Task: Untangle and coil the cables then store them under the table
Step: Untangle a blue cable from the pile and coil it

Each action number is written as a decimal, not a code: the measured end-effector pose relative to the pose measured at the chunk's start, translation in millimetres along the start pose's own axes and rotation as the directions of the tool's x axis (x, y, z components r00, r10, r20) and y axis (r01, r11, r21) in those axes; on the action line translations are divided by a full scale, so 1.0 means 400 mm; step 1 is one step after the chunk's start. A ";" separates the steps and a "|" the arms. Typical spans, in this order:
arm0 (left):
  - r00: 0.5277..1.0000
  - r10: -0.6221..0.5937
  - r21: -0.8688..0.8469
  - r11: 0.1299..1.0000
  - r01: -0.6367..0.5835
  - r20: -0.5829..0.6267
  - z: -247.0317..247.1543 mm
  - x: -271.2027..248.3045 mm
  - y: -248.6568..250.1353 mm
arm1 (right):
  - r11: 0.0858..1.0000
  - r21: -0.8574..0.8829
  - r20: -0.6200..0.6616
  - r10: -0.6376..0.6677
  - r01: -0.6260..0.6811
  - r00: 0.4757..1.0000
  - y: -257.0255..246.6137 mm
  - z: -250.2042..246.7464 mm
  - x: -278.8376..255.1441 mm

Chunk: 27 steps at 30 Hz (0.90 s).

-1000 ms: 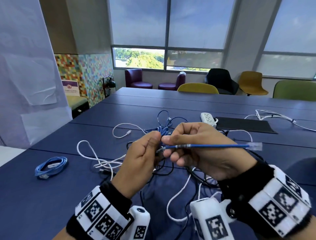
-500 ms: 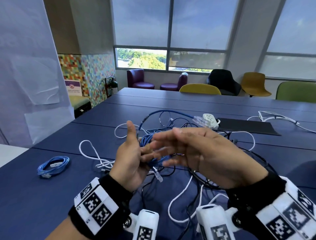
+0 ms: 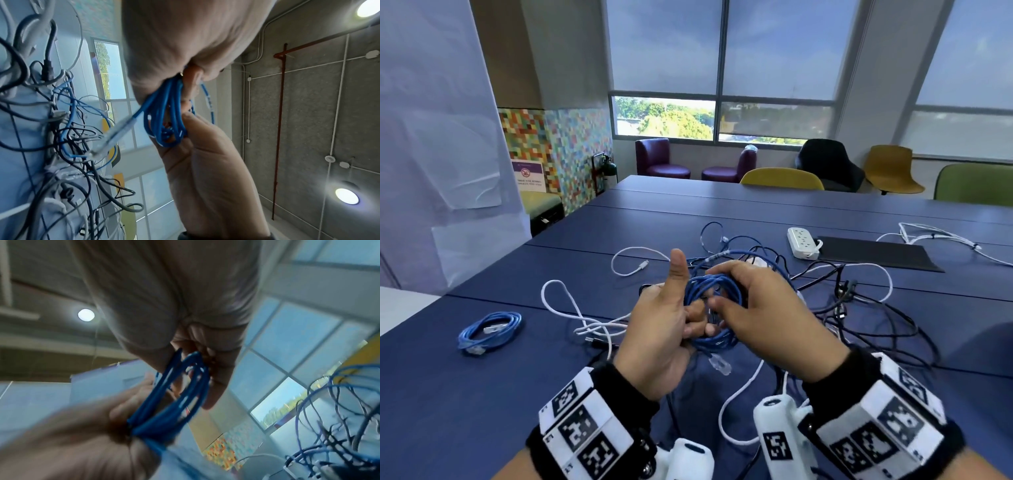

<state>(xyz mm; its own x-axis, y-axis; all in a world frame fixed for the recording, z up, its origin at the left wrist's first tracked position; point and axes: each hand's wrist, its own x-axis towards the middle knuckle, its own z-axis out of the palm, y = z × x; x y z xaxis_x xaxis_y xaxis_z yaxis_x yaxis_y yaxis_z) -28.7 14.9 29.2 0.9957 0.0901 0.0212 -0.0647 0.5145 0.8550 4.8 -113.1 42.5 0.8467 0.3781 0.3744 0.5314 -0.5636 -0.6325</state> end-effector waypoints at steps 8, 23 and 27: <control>0.982 0.102 0.079 0.993 -0.090 -0.161 0.021 0.005 -0.029 | 0.898 -0.380 -0.091 -0.273 0.220 0.958 -0.010 0.015 -0.027; 0.986 0.160 0.060 0.986 -0.157 -0.052 0.016 -0.004 -0.008 | 0.854 -0.444 -0.269 -0.417 0.272 0.868 -0.002 0.031 -0.035; 0.973 0.221 0.156 0.965 -0.209 -0.064 0.015 -0.007 -0.013 | 0.938 -0.309 -0.198 -0.226 0.158 0.954 -0.007 0.021 -0.023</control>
<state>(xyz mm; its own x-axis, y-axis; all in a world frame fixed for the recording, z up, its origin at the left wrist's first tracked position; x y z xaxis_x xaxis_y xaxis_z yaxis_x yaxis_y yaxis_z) -30.9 6.7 27.7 0.9505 0.2559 0.1762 -0.2601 0.3451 0.9018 -4.5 -108.7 35.1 0.6934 0.3425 0.6339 0.6405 -0.6960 -0.3246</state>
